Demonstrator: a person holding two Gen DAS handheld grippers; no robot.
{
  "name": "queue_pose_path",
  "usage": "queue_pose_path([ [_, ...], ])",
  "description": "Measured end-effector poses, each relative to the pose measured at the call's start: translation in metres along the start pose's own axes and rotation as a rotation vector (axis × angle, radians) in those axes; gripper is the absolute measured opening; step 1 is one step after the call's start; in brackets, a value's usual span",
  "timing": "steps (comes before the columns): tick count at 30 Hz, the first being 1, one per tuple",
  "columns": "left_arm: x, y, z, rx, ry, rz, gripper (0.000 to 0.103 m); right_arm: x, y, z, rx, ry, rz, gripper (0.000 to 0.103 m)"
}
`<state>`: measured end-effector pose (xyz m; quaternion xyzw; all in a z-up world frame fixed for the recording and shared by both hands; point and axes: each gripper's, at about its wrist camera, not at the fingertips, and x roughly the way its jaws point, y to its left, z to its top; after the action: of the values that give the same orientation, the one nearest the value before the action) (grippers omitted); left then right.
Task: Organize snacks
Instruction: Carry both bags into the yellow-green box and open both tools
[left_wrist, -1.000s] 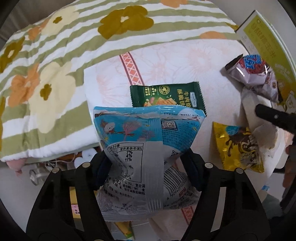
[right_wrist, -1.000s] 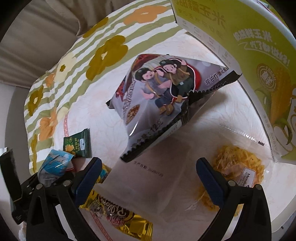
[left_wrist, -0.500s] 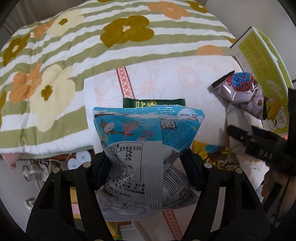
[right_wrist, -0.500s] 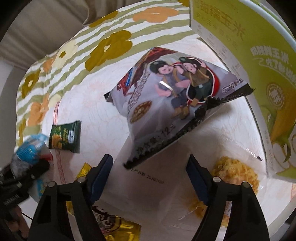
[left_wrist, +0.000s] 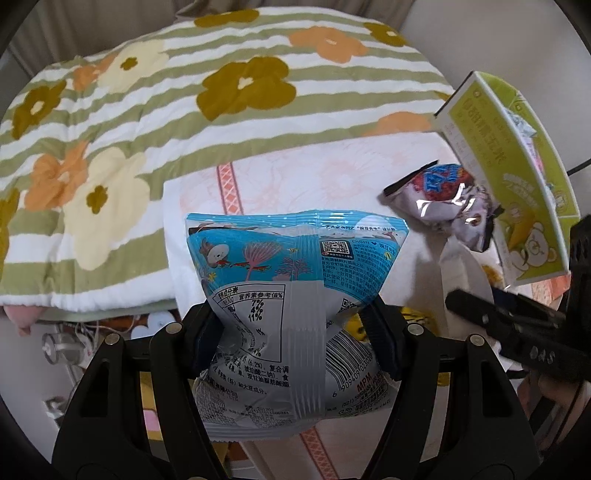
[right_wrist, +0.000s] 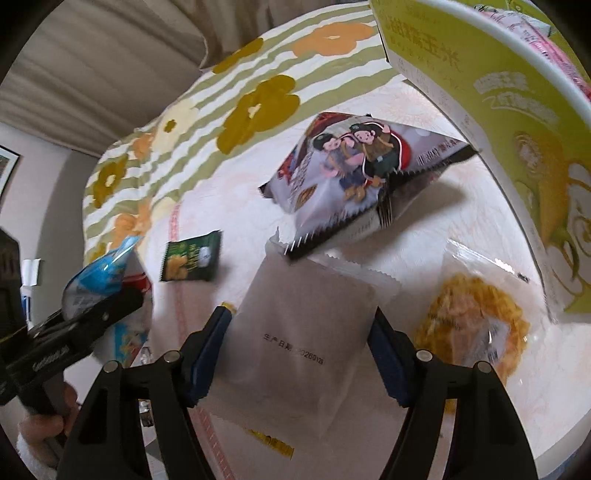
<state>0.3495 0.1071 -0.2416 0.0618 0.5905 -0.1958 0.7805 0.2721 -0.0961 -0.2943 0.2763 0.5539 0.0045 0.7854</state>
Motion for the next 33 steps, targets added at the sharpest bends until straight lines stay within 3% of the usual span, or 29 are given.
queue_pose_path([
  [8, -0.035, -0.045, 0.010, 0.030, -0.073, -0.021, 0.066, -0.063, 0.001, -0.001, -0.046, -0.098, 0.042, 0.069],
  [14, -0.062, -0.098, 0.025, 0.060, -0.137, -0.027, 0.066, -0.117, -0.025, 0.013, -0.063, -0.206, 0.077, 0.069],
  [22, -0.075, -0.204, 0.048, 0.040, -0.210, -0.050, 0.066, -0.182, -0.098, 0.051, -0.148, -0.278, 0.092, 0.069],
  [30, -0.048, -0.308, 0.066, 0.025, -0.204, -0.085, 0.066, -0.225, -0.172, 0.092, -0.224, -0.291, 0.085, 0.069],
  [33, -0.034, -0.331, 0.070, -0.001, -0.191, -0.088, 0.066, -0.230, -0.196, 0.103, -0.232, -0.275, 0.090, 0.069],
])
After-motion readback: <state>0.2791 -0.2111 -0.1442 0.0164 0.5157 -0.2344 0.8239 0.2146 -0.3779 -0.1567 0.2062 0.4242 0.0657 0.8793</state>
